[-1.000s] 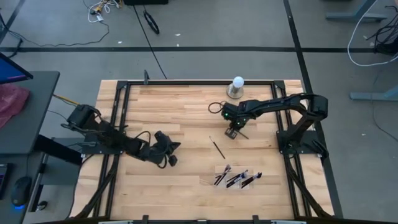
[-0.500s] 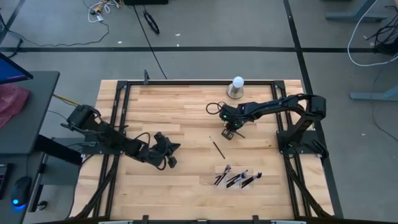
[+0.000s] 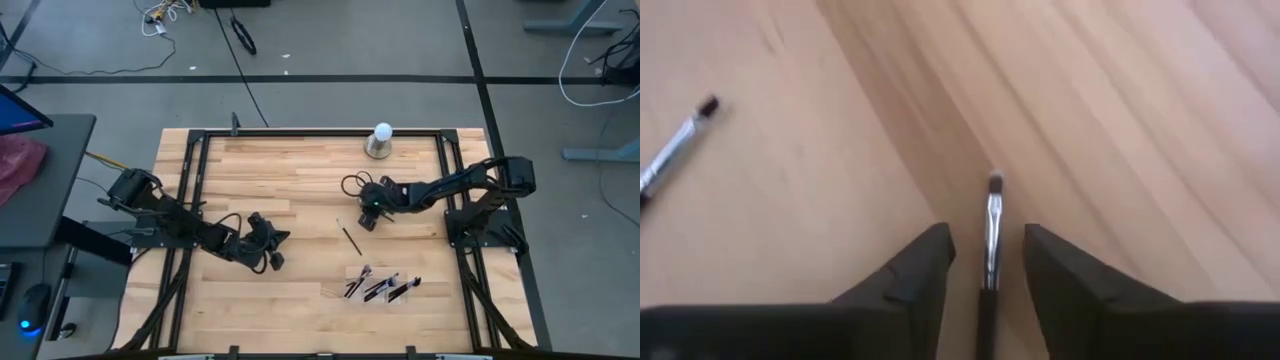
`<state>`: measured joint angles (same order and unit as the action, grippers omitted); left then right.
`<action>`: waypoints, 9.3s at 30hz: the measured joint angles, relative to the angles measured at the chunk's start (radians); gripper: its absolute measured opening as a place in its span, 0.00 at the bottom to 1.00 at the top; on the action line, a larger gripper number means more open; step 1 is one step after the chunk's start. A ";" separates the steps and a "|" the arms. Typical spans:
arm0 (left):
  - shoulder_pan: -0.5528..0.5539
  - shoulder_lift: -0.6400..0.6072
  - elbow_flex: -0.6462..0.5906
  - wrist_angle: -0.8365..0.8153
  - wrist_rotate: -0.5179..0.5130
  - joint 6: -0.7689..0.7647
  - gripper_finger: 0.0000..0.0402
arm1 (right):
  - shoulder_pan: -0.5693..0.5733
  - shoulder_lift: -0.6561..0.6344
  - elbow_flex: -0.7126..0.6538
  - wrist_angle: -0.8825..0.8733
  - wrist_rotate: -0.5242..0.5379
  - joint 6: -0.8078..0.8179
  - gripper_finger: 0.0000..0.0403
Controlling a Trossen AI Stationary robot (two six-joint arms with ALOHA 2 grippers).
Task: Put items in baskets/containers
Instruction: Put the eyeshadow brush into the middle section of the transparent organizer
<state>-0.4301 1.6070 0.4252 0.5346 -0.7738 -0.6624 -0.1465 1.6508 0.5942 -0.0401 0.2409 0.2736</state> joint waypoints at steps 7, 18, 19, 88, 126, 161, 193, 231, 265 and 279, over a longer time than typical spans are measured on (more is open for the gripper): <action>0.000 0.000 0.000 0.000 0.004 0.000 0.03 | 0.007 0.002 -0.209 0.437 0.011 0.010 0.28; 0.000 0.000 0.000 0.000 0.011 0.001 0.03 | 0.009 0.005 -0.303 0.602 -0.027 0.035 0.25; 0.000 0.000 0.000 0.000 0.011 0.001 0.03 | 0.009 0.005 -0.303 0.603 -0.029 0.036 0.25; 0.001 0.000 0.000 -0.003 0.008 0.002 0.03 | 0.012 -0.056 -0.308 0.514 -0.001 -0.057 0.24; -0.005 0.081 0.069 0.549 0.215 0.492 0.08 | 0.483 -0.243 -0.250 1.246 0.250 -0.175 0.00; 0.078 0.317 0.570 0.619 0.591 0.761 0.05 | 0.734 -0.038 0.096 1.251 0.330 -0.489 0.00; 0.034 0.242 0.570 0.062 0.354 0.587 0.04 | 0.741 -0.107 0.418 0.054 0.502 0.062 0.46; -0.174 0.027 0.442 0.008 -0.009 0.679 0.73 | 1.255 -0.154 0.424 0.111 1.175 0.283 0.01; -0.196 0.029 0.380 0.005 -0.038 0.594 0.73 | 1.096 0.097 0.423 -0.406 0.959 1.111 0.01; -0.196 0.029 0.380 0.004 -0.038 0.587 0.73 | 1.094 0.116 0.423 -0.456 0.831 1.137 0.14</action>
<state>-0.6258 1.6360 0.8047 0.5385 -0.8116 -0.0753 0.9479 1.7667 1.0169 -0.4962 1.0715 1.4102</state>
